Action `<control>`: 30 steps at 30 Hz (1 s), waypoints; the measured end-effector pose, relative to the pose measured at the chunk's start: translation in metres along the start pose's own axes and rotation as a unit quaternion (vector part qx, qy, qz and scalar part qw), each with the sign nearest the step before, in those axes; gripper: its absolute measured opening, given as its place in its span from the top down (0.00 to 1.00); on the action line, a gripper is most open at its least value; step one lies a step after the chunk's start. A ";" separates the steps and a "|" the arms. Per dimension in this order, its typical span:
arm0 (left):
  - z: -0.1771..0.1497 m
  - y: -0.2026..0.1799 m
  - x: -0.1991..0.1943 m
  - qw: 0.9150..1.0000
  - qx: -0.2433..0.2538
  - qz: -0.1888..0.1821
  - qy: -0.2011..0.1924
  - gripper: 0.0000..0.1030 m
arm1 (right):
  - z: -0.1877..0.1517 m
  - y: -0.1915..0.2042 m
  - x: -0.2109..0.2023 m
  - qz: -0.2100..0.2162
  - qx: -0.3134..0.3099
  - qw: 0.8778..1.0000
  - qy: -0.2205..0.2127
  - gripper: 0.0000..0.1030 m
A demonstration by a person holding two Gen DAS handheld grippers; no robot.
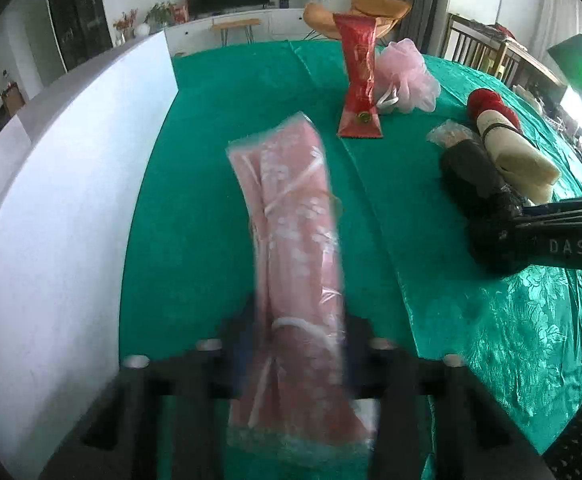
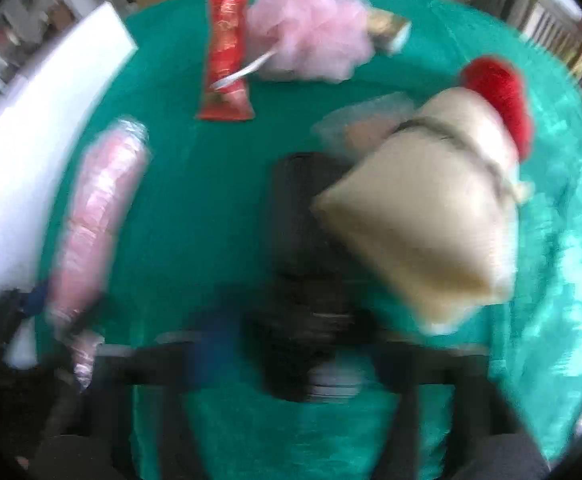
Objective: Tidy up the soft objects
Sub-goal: 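Carry both items over the white box and open both grippers to drop them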
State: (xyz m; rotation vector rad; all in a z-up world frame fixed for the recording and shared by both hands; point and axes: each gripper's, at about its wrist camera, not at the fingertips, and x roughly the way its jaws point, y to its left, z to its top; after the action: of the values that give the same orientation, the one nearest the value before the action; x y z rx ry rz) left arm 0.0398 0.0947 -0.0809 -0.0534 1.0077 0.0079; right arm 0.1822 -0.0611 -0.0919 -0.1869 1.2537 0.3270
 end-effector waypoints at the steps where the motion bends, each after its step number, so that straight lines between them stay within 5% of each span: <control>1: 0.001 0.002 -0.004 1.000 -0.009 -0.022 -0.003 0.80 | -0.002 -0.003 -0.003 0.017 0.009 1.000 -0.004 0.63; 7: 0.007 0.014 -0.071 0.989 -0.058 -0.127 -0.042 0.81 | -0.022 -0.013 -0.062 0.117 0.058 0.990 -0.058 0.63; 10: 0.014 0.034 -0.115 0.985 -0.068 -0.139 -0.080 0.81 | -0.021 0.001 -0.105 0.147 0.042 0.984 -0.090 0.63; 15: 0.013 0.101 -0.171 0.984 -0.092 -0.071 -0.132 0.80 | -0.001 0.077 -0.164 0.233 -0.030 0.964 -0.122 0.62; 19: -0.005 0.174 -0.180 0.981 -0.149 0.051 -0.110 0.78 | -0.001 0.162 -0.176 0.294 -0.088 0.944 -0.121 0.62; 20: -0.010 0.188 -0.177 0.979 -0.165 0.074 -0.096 0.70 | 0.000 0.179 -0.173 0.301 -0.098 0.941 -0.119 0.61; 22: -0.023 0.219 -0.164 0.973 -0.197 0.107 -0.059 0.35 | 0.004 0.215 -0.159 0.319 -0.110 0.935 -0.112 0.52; 23: -0.028 0.229 -0.158 0.970 -0.206 0.119 -0.049 0.17 | 0.004 0.225 -0.150 0.331 -0.110 0.931 -0.104 0.32; 26: -0.042 0.245 -0.149 0.963 -0.218 0.153 -0.038 0.16 | 0.003 0.242 -0.132 0.341 -0.101 0.931 -0.084 0.29; 30: -0.044 0.245 -0.149 0.959 -0.226 0.163 -0.057 0.16 | -0.010 0.220 -0.133 0.293 -0.104 0.943 -0.120 0.29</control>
State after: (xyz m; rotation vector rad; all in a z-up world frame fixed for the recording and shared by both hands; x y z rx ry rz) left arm -0.0851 0.3398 0.0115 -0.3014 0.8725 0.5403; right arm 0.0613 0.1237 0.0408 0.0528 1.0083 0.9721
